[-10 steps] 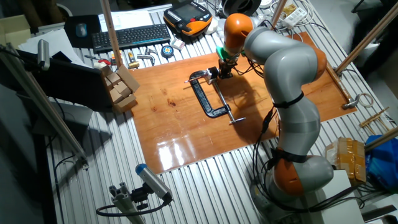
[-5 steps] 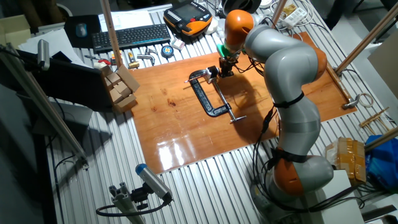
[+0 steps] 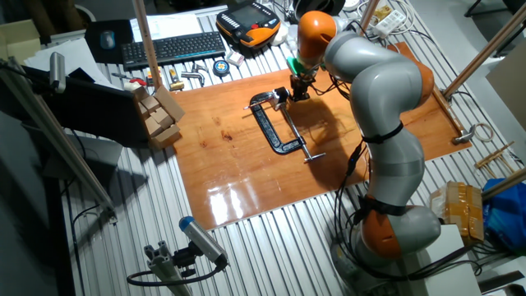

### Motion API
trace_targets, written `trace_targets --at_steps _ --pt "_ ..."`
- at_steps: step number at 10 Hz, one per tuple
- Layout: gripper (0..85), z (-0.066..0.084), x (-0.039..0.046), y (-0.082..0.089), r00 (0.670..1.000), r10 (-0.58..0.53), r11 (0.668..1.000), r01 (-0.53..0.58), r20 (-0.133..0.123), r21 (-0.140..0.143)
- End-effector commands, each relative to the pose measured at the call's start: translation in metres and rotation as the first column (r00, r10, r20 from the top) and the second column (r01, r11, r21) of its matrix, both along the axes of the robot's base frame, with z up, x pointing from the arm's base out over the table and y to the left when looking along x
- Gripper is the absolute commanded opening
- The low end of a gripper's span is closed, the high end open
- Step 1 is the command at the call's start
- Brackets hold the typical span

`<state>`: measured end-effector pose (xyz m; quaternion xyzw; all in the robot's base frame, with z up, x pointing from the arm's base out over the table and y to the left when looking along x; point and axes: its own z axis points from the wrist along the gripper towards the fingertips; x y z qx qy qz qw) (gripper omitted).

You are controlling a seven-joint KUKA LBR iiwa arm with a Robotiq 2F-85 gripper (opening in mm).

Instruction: Sharpen the pencil with a pencil sharpener

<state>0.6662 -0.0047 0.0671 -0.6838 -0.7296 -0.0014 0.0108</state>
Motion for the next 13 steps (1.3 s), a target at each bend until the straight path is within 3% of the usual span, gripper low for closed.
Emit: trace_targets --at_steps 1,3,13 --pt "0.0 0.003 0.0008 0.0 1.0 -0.001 1.0 0.001 -0.001 0.002" --pt "0.0 0.009 0.001 0.002 1.0 -0.003 1.0 0.003 -0.003 -0.006" --pt "0.0 0.036 0.0182 0.004 1.0 0.003 1.0 -0.004 -0.021 -0.024"
